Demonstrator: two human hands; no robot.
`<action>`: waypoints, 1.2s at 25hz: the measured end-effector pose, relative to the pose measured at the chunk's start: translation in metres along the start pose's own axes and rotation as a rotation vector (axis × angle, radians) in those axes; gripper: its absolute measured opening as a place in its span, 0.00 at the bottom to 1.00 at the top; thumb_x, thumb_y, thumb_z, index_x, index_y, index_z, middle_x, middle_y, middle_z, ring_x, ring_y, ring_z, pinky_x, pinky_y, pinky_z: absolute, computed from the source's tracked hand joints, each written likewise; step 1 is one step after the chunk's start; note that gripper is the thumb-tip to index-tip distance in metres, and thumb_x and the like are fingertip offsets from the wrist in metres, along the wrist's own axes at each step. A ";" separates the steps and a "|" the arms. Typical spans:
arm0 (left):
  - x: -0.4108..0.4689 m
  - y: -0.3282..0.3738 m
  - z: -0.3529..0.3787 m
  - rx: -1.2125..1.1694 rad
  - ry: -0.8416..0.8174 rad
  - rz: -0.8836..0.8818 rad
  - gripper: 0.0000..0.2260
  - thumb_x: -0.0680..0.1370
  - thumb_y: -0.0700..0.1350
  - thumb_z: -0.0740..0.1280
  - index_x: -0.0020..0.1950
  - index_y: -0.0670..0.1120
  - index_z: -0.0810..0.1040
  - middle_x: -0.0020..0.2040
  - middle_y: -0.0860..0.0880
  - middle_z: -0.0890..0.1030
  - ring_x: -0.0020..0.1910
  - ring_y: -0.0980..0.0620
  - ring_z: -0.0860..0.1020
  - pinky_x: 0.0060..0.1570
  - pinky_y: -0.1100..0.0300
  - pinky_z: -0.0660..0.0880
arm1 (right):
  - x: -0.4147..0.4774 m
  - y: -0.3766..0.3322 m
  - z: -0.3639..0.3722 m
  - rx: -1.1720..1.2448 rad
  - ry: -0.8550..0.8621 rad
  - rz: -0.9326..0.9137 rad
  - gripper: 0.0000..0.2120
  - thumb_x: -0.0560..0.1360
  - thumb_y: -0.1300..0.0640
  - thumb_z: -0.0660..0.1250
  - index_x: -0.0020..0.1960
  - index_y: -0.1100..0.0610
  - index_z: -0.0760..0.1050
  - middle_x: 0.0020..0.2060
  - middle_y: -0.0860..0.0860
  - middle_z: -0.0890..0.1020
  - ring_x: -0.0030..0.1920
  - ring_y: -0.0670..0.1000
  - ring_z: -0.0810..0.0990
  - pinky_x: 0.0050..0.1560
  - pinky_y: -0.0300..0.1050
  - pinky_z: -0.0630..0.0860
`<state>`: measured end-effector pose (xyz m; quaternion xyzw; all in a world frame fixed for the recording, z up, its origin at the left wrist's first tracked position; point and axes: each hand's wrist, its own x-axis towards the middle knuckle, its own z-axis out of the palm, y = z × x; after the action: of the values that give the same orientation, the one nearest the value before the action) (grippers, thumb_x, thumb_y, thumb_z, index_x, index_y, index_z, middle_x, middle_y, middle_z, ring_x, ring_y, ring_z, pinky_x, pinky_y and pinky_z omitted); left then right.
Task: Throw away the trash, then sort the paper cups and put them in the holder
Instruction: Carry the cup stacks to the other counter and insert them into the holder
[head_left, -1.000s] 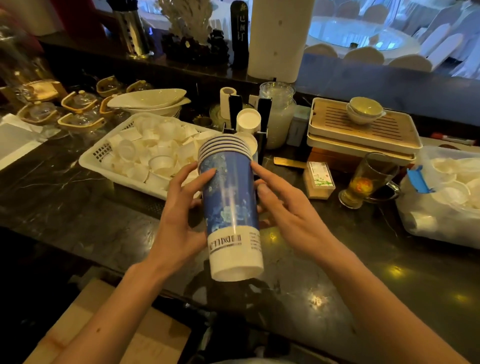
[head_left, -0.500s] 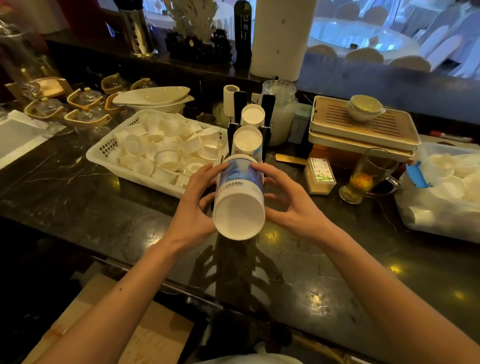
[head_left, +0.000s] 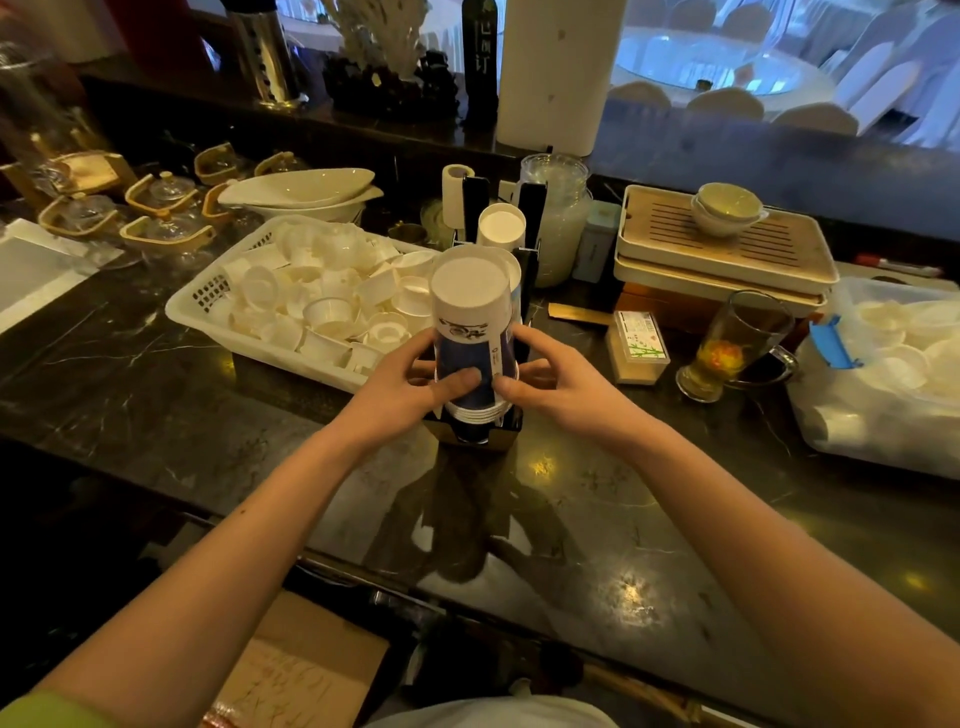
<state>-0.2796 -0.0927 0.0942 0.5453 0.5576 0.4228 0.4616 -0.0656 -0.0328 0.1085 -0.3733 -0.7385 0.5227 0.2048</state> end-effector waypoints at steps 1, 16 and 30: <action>0.001 -0.002 0.001 0.005 -0.015 -0.024 0.18 0.66 0.63 0.74 0.54 0.75 0.74 0.58 0.62 0.81 0.57 0.61 0.79 0.51 0.64 0.75 | 0.001 0.004 0.002 -0.002 -0.006 0.010 0.28 0.78 0.53 0.69 0.73 0.40 0.62 0.56 0.36 0.77 0.53 0.31 0.77 0.43 0.25 0.74; -0.009 -0.039 0.005 0.041 0.020 -0.032 0.32 0.72 0.68 0.66 0.74 0.59 0.67 0.64 0.61 0.77 0.63 0.66 0.74 0.64 0.64 0.71 | -0.002 0.024 0.024 -0.020 0.059 0.067 0.29 0.75 0.33 0.60 0.72 0.45 0.68 0.58 0.45 0.81 0.59 0.43 0.79 0.56 0.39 0.76; 0.002 -0.046 0.018 0.157 0.112 0.036 0.21 0.80 0.54 0.65 0.73 0.54 0.72 0.66 0.57 0.78 0.67 0.59 0.73 0.68 0.53 0.71 | 0.002 0.037 0.049 -0.039 0.344 0.064 0.14 0.79 0.47 0.65 0.65 0.42 0.74 0.52 0.42 0.83 0.51 0.38 0.81 0.48 0.35 0.77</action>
<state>-0.2717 -0.0938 0.0455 0.5652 0.6041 0.4159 0.3776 -0.0880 -0.0555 0.0558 -0.4845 -0.6903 0.4429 0.3042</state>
